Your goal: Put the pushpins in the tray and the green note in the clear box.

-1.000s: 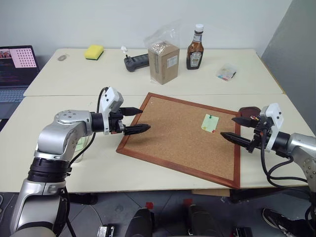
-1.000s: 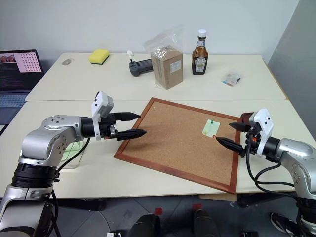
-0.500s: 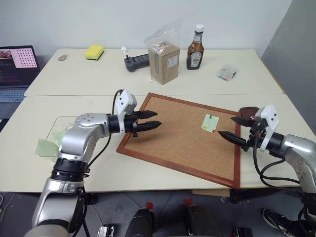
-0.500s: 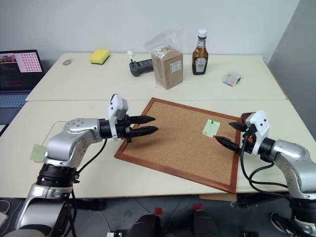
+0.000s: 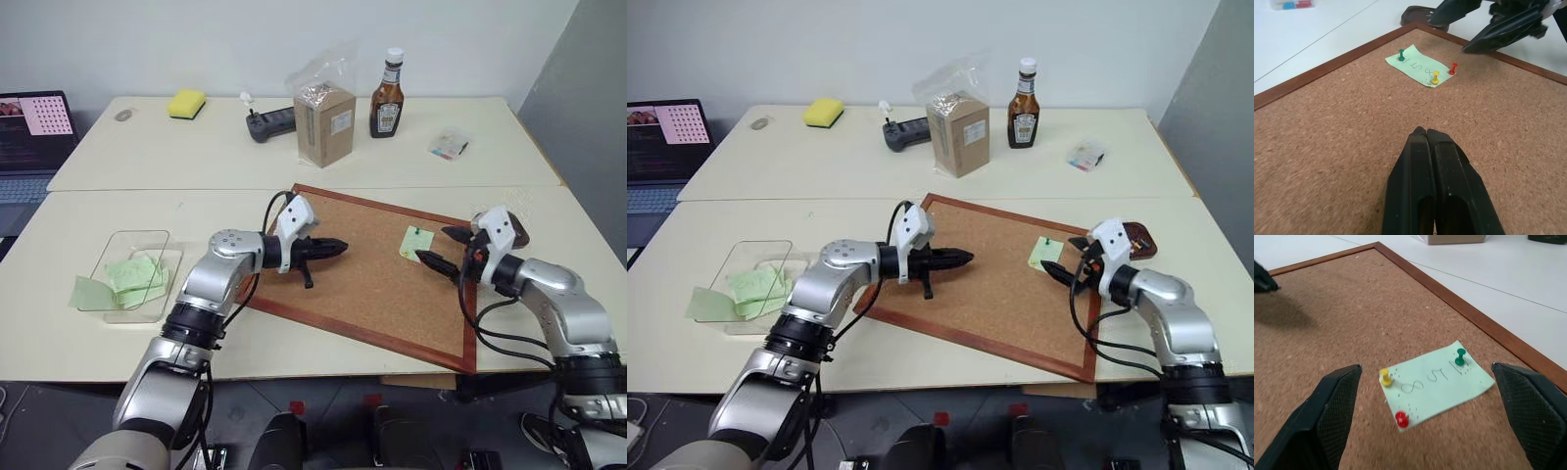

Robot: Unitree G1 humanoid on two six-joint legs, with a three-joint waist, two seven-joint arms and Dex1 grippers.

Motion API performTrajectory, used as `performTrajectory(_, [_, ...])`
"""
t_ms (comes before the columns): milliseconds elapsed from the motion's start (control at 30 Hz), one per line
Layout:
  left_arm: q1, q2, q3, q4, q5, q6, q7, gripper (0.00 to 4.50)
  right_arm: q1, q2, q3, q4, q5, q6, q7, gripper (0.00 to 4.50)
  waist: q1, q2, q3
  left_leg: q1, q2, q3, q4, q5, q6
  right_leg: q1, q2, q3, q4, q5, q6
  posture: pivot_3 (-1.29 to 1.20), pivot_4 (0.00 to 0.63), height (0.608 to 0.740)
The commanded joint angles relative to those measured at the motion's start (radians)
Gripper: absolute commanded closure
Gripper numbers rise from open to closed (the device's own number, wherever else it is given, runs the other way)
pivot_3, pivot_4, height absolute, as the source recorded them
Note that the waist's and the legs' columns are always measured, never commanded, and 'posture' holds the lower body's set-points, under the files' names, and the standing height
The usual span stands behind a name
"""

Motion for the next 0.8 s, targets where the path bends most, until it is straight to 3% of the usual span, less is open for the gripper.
performTrajectory(33, [-0.005, -0.027, -0.025, 0.028, 0.041, -0.019, 0.022, 4.47, -0.049, 0.020, 0.003, 0.054, -0.027, -0.053, -0.007, 0.00, 0.000, 0.000, 0.000, 0.000, 0.000, 0.000, 0.000, 0.000, 0.000, 0.000, 0.000, 0.000, 0.000, 0.000, 0.000, 0.00, 0.150, 0.740])
performTrajectory(267, [0.037, -0.015, -0.100, 0.068, 0.123, -0.030, 0.001, 4.47, -0.136, 0.062, 0.018, 0.193, -0.071, -0.098, -0.028, 0.00, -0.002, 0.001, -0.001, 0.000, 0.000, 0.000, 0.000, 0.000, 0.000, 0.000, 0.000, 0.000, 0.000, 0.000, 0.000, 0.00, 0.150, 0.740])
performTrajectory(800, [0.024, -0.006, -0.089, 0.077, 0.140, -0.026, -0.005, 4.47, -0.258, 0.117, 0.010, 0.449, -0.117, -0.196, -0.036, 0.00, -0.004, 0.002, -0.001, 0.002, 0.000, 0.001, 0.000, 0.000, 0.000, 0.001, 0.001, 0.000, 0.001, 0.000, 0.000, 0.00, 0.150, 0.740])
